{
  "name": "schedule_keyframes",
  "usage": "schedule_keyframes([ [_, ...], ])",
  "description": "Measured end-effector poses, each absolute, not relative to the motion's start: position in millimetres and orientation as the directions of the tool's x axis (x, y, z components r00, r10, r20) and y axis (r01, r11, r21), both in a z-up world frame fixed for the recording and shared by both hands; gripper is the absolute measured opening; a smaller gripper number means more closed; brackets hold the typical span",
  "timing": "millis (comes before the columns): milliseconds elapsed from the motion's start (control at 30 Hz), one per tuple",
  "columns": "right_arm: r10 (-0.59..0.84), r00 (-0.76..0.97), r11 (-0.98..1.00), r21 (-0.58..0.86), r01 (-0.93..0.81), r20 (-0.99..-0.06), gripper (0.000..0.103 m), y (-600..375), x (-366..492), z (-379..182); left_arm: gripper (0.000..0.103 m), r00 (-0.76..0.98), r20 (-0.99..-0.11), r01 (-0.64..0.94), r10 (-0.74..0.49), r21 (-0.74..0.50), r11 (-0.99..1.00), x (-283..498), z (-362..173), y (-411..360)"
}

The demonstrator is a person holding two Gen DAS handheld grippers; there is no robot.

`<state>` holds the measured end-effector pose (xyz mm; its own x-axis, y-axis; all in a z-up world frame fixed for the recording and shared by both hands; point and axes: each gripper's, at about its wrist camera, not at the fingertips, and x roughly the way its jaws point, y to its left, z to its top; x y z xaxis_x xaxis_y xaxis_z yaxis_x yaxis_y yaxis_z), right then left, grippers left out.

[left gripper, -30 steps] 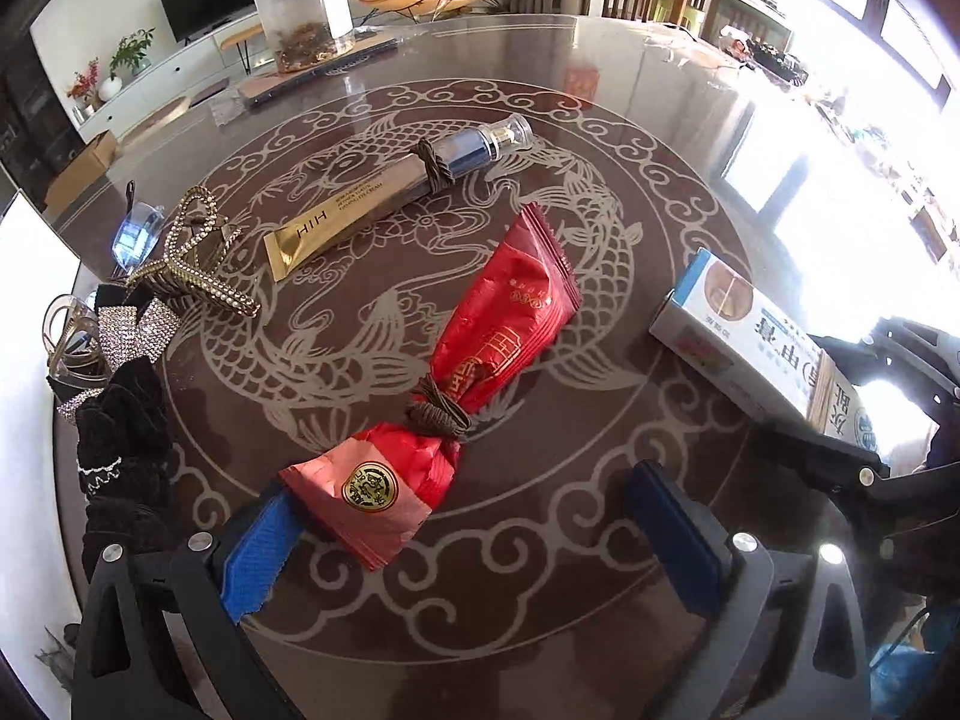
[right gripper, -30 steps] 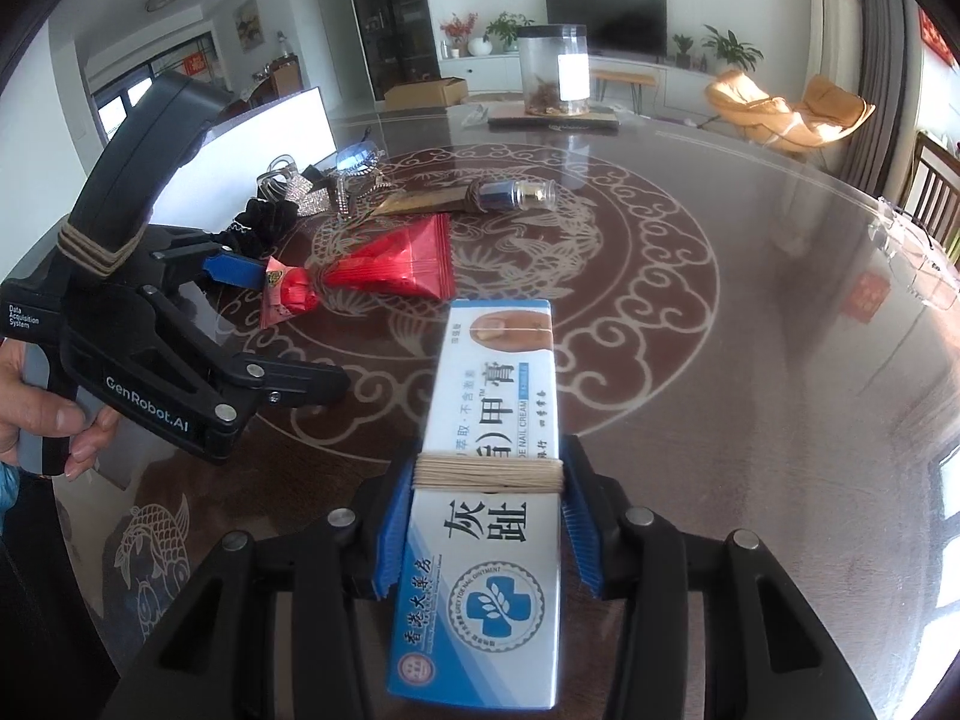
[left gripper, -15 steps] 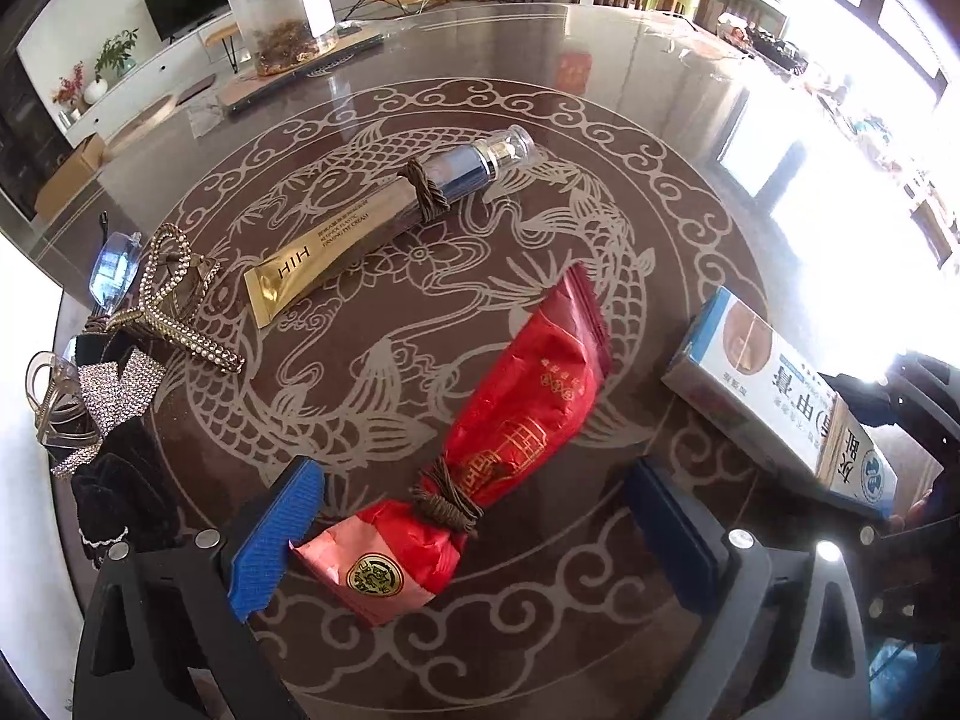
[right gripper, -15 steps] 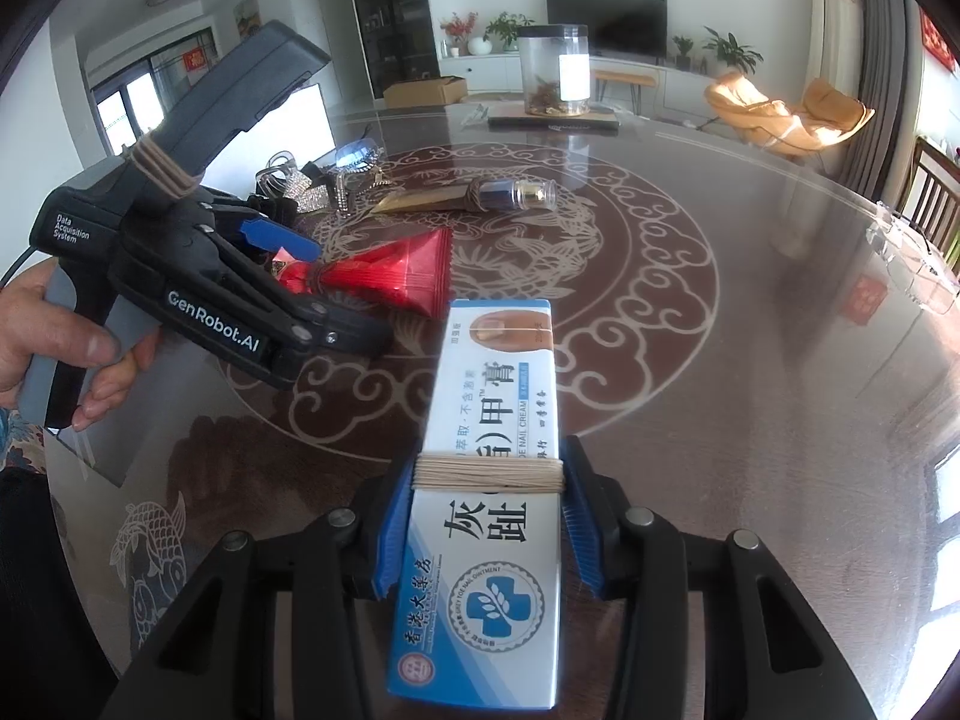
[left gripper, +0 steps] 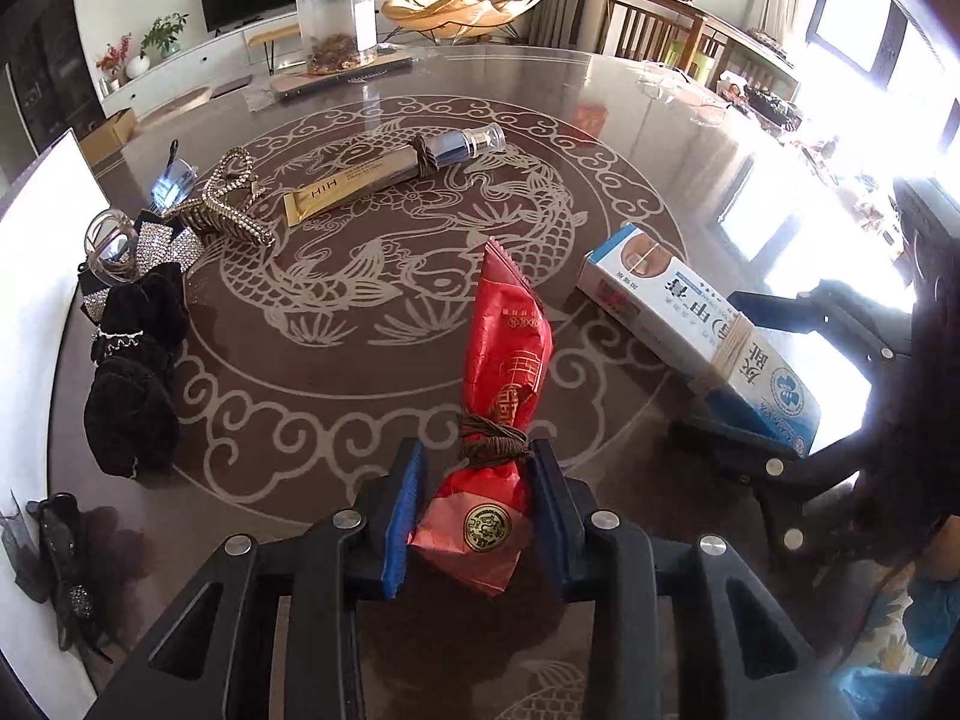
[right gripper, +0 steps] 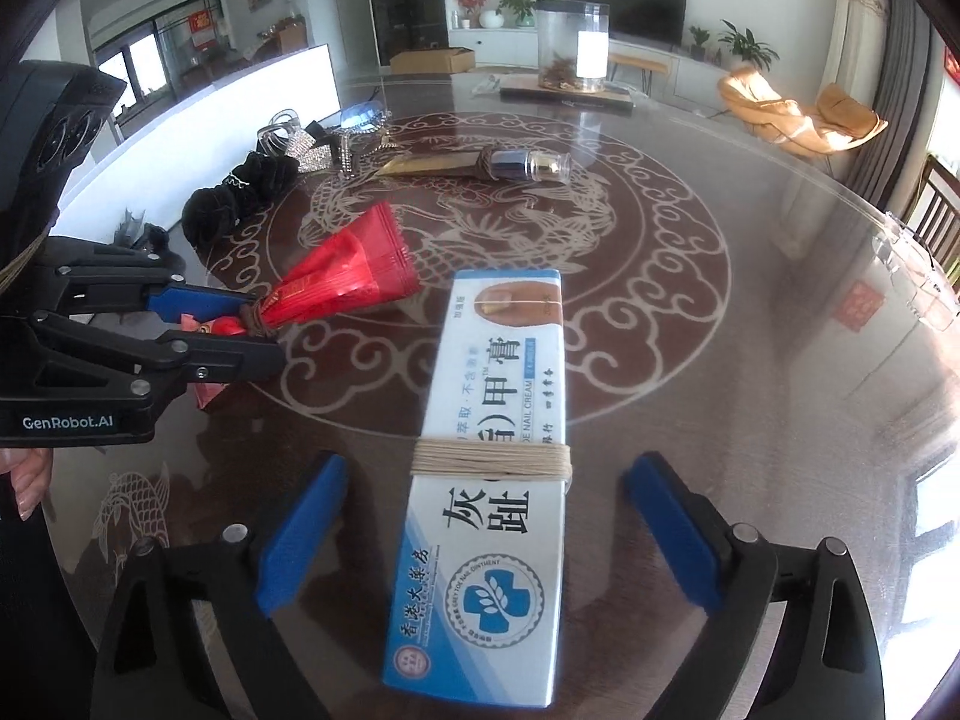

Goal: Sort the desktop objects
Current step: 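Carry both items over the white bin and open both grippers to drop them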

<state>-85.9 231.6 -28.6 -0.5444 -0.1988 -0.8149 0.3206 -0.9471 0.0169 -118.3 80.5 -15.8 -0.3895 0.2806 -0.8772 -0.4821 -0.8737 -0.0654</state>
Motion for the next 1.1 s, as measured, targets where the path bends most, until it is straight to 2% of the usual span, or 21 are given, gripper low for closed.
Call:
schedule_keyframes([
  [33,-0.192,-0.549,-0.948,0.009,0.319,-0.813,0.067,232.9,-85.9,-26.8,0.047,-0.391,-0.877,-0.484,0.280,-0.063,-0.873,-116.3,-15.9,80.7],
  [67,-0.187,-0.554,-0.949,0.003,0.316,-0.811,0.044,235.2,-85.7,-24.2,0.056,-0.388,-0.879,-0.487,0.277,-0.060,-0.871,-114.6,-16.8,82.5],
  [100,-0.199,-0.545,-0.948,0.019,0.318,-0.814,0.045,238.2,-86.8,-21.8,0.076,-0.382,-0.885,-0.487,0.265,-0.050,-0.872,-114.6,-18.9,85.6],
  [133,-0.212,-0.532,-0.948,0.041,0.316,-0.820,0.045,241.2,-88.6,-20.6,0.080,-0.384,-0.888,-0.493,0.255,-0.037,-0.869,-113.8,-21.1,89.4],
  [167,-0.220,-0.520,-0.948,0.057,0.312,-0.825,0.045,243.8,-89.5,-19.7,0.080,-0.394,-0.883,-0.508,0.255,-0.022,-0.861,-112.0,-21.9,93.8],
  [200,-0.223,-0.514,-0.950,0.066,0.305,-0.829,0.045,246.3,-89.8,-18.5,0.072,-0.412,-0.875,-0.519,0.253,-0.003,-0.855,-109.1,-21.9,97.7],
  [233,-0.228,-0.510,-0.951,0.078,0.298,-0.829,0.045,249.2,-89.0,-16.9,0.052,-0.433,-0.864,-0.522,0.255,0.011,-0.853,-106.8,-20.3,99.9],
  [300,-0.243,-0.514,-0.953,0.102,0.287,-0.823,0.045,255.0,-83.0,-10.3,0.029,-0.440,-0.856,-0.502,0.270,-0.014,-0.865,-106.6,-16.4,97.9],
  [533,-0.289,-0.551,-0.947,0.152,0.282,-0.783,0.045,266.0,-59.2,20.7,0.028,-0.493,-0.802,-0.418,0.337,-0.122,-0.900,-90.5,8.1,60.2],
  [733,-0.374,-0.549,-0.914,0.196,0.356,-0.747,0.045,239.6,-67.9,54.8,0.028,-0.599,-0.719,-0.294,0.353,-0.212,-0.932,-65.1,72.4,-13.2],
  [933,-0.506,-0.517,-0.817,0.191,0.544,-0.690,0.045,137.8,-103.9,108.0,0.028,-0.708,-0.678,-0.089,0.196,-0.190,-0.978,-55.4,135.0,-135.1],
  [1100,-0.638,-0.448,-0.689,0.205,0.695,-0.626,0.045,10.7,-126.7,148.7,0.028,-0.678,-0.735,0.122,0.035,-0.159,-0.980,-63.7,128.0,-239.1],
])
